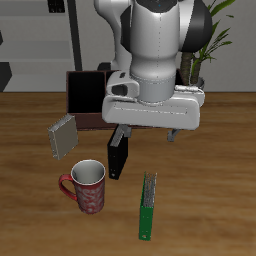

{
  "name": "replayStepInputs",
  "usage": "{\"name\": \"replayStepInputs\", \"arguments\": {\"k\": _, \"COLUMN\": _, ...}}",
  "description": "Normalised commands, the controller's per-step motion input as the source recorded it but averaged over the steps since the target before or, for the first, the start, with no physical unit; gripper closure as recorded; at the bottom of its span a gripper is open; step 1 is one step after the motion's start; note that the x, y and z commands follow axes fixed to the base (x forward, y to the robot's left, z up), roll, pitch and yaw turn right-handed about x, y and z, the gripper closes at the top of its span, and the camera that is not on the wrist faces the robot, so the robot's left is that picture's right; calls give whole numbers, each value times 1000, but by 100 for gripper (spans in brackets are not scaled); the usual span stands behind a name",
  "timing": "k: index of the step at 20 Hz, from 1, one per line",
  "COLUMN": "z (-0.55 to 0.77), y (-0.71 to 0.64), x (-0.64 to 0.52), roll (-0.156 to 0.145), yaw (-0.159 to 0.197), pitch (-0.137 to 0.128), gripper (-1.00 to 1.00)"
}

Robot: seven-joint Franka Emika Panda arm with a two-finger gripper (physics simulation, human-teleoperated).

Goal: Place the green book into the back desk caddy's front compartment

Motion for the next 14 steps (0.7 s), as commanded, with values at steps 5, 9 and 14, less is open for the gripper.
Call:
{"name": "replayStepInputs", "arguments": {"k": 5, "z": -118, "y": 24, "x": 117, "roll": 10, "yaw": -2, "pitch": 0, "gripper": -100}}
{"name": "replayStepInputs", "arguments": {"k": 9, "z": -165, "y": 38, "x": 137, "roll": 22, "yaw": -21, "pitch": -34, "gripper": -100}}
{"name": "replayStepInputs", "arguments": {"k": 14, "z": -122, "y": -4, "x": 76, "roll": 16, "yaw": 19, "pitch": -36, "gripper": -100}}
